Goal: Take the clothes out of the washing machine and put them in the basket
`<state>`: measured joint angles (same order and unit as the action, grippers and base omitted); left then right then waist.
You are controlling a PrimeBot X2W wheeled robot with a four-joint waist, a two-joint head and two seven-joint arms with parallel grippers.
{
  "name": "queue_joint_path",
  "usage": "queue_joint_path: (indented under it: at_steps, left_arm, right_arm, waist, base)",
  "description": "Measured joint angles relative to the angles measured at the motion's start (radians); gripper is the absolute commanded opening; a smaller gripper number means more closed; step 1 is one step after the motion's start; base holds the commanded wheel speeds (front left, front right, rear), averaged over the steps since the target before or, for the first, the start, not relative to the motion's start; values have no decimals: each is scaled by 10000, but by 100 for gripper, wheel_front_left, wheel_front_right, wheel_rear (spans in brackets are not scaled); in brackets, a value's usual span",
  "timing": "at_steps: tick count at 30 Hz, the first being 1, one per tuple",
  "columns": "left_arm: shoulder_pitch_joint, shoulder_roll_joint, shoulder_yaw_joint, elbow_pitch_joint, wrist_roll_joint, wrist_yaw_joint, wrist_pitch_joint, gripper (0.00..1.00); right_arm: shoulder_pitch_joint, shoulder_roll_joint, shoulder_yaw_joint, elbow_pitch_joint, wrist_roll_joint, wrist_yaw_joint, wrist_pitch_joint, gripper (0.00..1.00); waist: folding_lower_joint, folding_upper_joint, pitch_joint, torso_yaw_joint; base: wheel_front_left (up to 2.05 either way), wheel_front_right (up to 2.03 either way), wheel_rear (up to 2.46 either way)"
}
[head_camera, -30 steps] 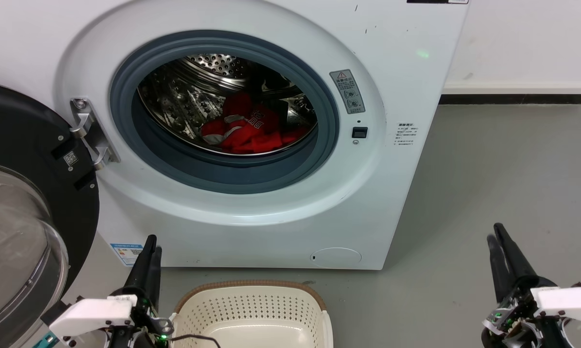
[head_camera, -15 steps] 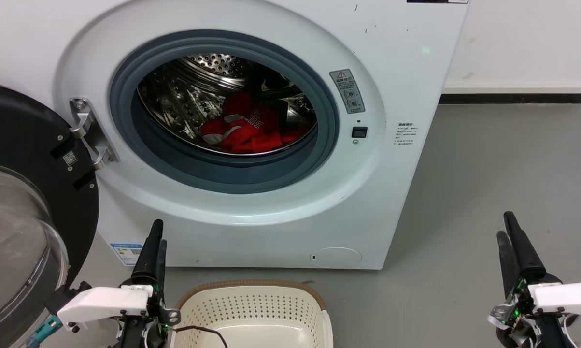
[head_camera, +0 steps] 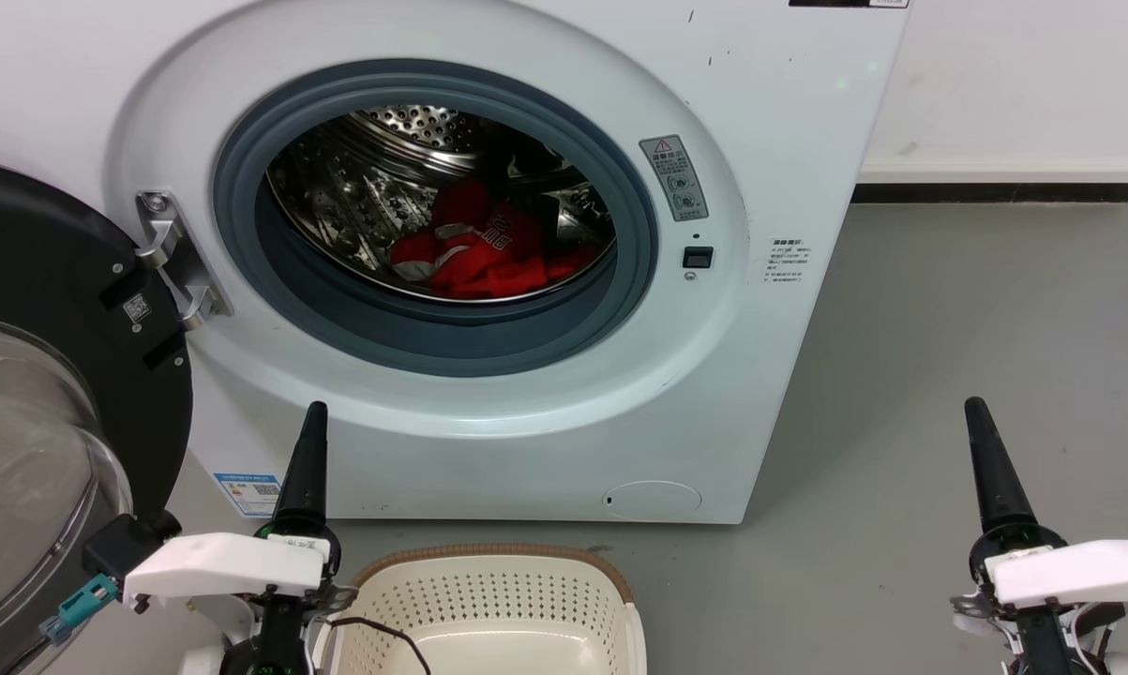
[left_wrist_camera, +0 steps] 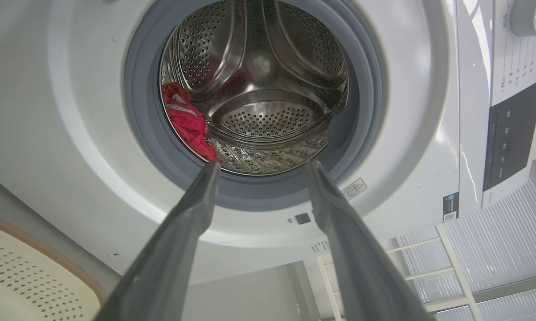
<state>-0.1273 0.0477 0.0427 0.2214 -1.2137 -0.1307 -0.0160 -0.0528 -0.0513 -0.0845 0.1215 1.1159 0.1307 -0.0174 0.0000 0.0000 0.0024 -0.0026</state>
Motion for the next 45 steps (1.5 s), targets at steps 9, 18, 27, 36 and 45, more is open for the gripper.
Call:
queue_joint_path:
  at_steps: [9,18,27,36,45]
  left_arm:
    - [-62,2,-199,27,1772,94,-330,100]
    - [-215,4,-458,184,3331,207,-635,100]
    - [-391,4,-589,395,4673,261,-911,100]
    - [-482,6,-706,596,5841,297,-1170,100]
    - [-613,8,-815,757,6872,355,-1386,100]
  right_arm:
    - [167,0,228,-219,-2263,0,-320,100]
    - [253,0,303,-291,-3935,0,-621,100]
    - [326,0,318,-253,-5363,0,-894,100]
    - [338,0,337,-211,-6571,0,-1158,100]
    - [378,0,339,-161,-7634,0,-1381,100]
  waist:
    - [0,0,-22,17]
    - [0,0,-32,35]
    - [0,0,-27,30]
    - [0,0,-17,38]
    - [0,0,-52,56]
  base:
    - [0,0,0]
    - [0,0,0]
    - [0,0,0]
    - [0,0,0]
    - [0,0,0]
